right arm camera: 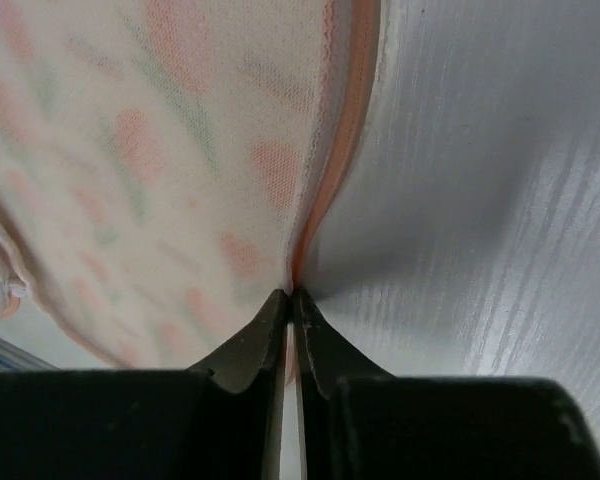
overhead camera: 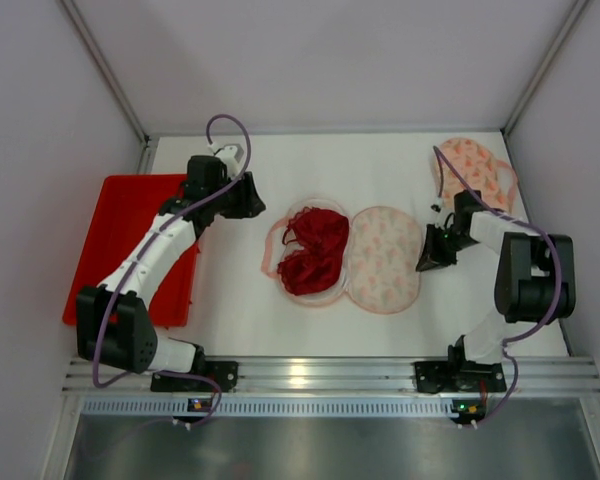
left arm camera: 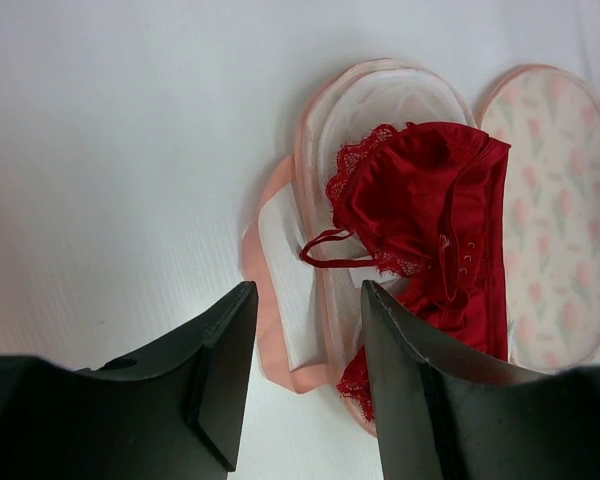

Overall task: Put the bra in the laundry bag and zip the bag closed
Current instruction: Adjust the bra in the laundry bag.

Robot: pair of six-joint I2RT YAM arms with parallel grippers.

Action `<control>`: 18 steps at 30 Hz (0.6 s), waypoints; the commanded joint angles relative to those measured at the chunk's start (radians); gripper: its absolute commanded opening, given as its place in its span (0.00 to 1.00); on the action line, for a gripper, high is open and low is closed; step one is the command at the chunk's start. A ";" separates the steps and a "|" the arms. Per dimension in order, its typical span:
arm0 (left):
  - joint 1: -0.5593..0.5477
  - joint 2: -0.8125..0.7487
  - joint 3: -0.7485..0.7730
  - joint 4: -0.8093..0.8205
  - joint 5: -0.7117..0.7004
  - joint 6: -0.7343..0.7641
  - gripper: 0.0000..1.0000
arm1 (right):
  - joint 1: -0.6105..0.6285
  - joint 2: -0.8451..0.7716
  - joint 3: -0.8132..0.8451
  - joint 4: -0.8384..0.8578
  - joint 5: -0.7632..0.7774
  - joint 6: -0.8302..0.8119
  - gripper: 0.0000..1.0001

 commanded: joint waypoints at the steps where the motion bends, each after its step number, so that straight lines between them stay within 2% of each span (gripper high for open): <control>1: 0.007 -0.037 0.003 0.009 -0.014 0.028 0.52 | 0.014 0.036 0.054 0.020 0.008 -0.035 0.04; 2: 0.007 -0.040 0.001 0.001 -0.017 0.031 0.52 | 0.014 0.033 0.076 -0.007 0.007 -0.041 0.00; 5: 0.010 -0.054 -0.011 -0.024 0.015 0.060 0.52 | 0.008 -0.024 0.117 -0.059 -0.012 -0.088 0.00; 7: 0.010 -0.077 -0.028 -0.030 0.102 0.118 0.51 | 0.001 -0.076 0.137 -0.084 -0.027 -0.096 0.00; 9: 0.002 -0.095 -0.040 -0.036 0.259 0.169 0.50 | 0.001 -0.116 0.156 -0.110 -0.050 -0.097 0.00; 11: -0.031 -0.106 -0.035 -0.101 0.288 0.318 0.51 | 0.001 -0.128 0.159 -0.121 -0.096 -0.086 0.00; 13: -0.146 -0.095 -0.013 -0.198 0.231 0.472 0.51 | 0.005 -0.127 0.150 -0.128 -0.120 -0.075 0.00; 14: -0.251 -0.092 -0.008 -0.218 0.171 0.502 0.50 | 0.007 -0.122 0.143 -0.127 -0.130 -0.072 0.00; 15: -0.301 -0.085 -0.002 -0.235 0.166 0.540 0.50 | 0.008 -0.122 0.137 -0.125 -0.133 -0.070 0.00; 18: -0.398 -0.036 0.015 -0.258 0.155 0.538 0.50 | 0.010 -0.125 0.104 -0.110 -0.139 -0.064 0.00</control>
